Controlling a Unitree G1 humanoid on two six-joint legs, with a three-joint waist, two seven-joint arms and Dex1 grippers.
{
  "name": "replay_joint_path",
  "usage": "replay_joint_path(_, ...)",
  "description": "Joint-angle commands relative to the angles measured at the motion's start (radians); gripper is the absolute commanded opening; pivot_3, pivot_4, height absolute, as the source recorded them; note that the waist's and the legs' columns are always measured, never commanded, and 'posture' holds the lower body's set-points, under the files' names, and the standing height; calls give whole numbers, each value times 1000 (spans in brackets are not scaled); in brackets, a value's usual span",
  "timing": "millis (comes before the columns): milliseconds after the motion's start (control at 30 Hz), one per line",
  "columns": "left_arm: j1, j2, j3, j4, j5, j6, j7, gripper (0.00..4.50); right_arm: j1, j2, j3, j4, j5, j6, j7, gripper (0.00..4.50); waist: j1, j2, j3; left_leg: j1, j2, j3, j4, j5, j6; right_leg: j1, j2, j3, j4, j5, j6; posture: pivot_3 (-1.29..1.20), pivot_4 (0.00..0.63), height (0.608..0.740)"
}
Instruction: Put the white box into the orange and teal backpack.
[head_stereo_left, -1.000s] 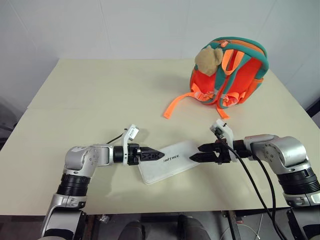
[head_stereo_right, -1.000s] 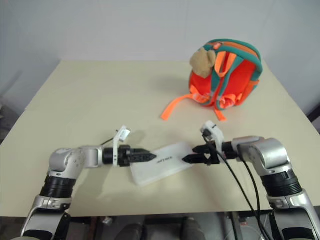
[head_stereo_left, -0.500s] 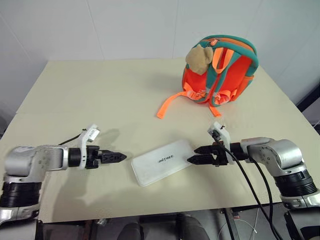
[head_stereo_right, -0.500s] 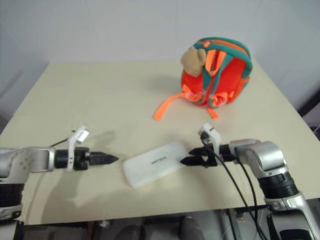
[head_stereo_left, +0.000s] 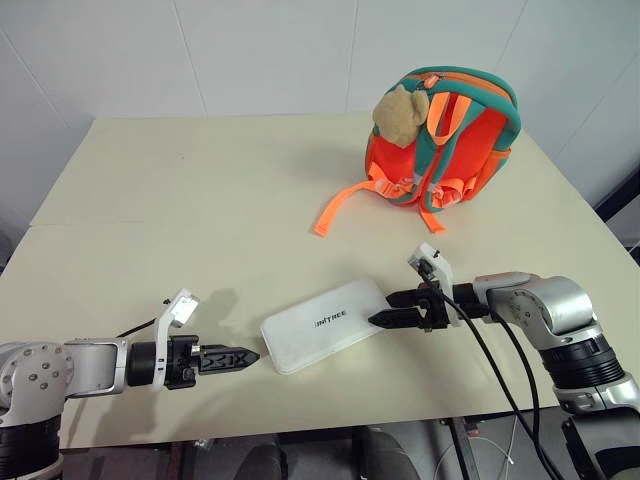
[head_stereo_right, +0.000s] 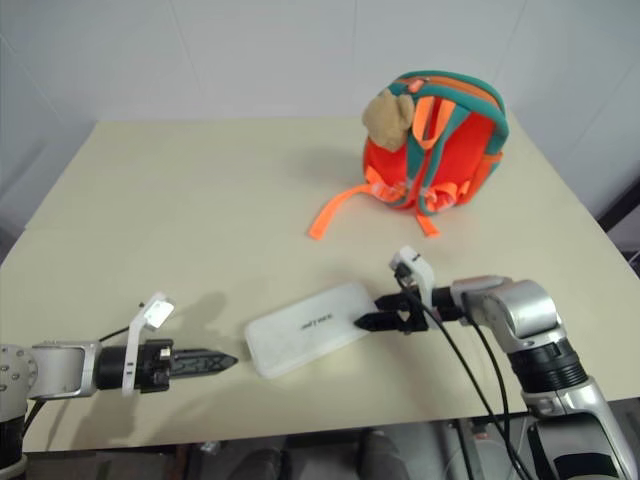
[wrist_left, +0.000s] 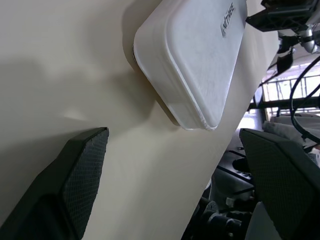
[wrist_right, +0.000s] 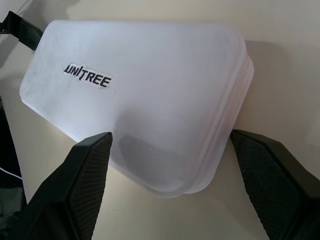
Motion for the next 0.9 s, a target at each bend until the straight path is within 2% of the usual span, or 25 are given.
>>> replay_joint_path(33,31,-34,-2,-26,-60,6,67,4475,8,-12,-13,-34,12,-3,12,4500,0,0,0,0,0,0,0,0,0,0,0,0,0,0,0,0,150,740)
replay_joint_path(100,41,-49,-6,-30,-82,6,97,4475,12,-14,-14,-37,13,-3,11,4500,2,0,0,0,0,0,0,0,0,0,0,0,0,0,0,0,150,740)
replay_joint_path(300,72,-179,-4,-12,-90,6,204,4475,16,-15,-24,-50,19,7,3,4500,16,1,-1,1,-3,0,1,0,0,2,-2,0,0,0,0,0,150,740)
replay_joint_path(567,18,-303,32,92,-201,-3,342,4475,10,-16,-29,-54,20,21,-6,4500,39,2,-1,1,-7,-1,5,0,1,5,-7,-1,-1,0,0,0,150,740)
replay_joint_path(733,-17,-330,17,169,-342,-65,472,4475,11,-16,-29,-56,20,22,-7,4500,45,2,-1,1,-9,-1,7,0,1,6,-9,-2,-1,0,1,0,150,740)
replay_joint_path(900,-19,-299,-60,205,-521,-179,602,4475,11,-16,-29,-56,20,23,-9,4500,46,2,-1,1,-8,-2,7,0,1,7,-9,-3,-1,0,1,0,150,740)
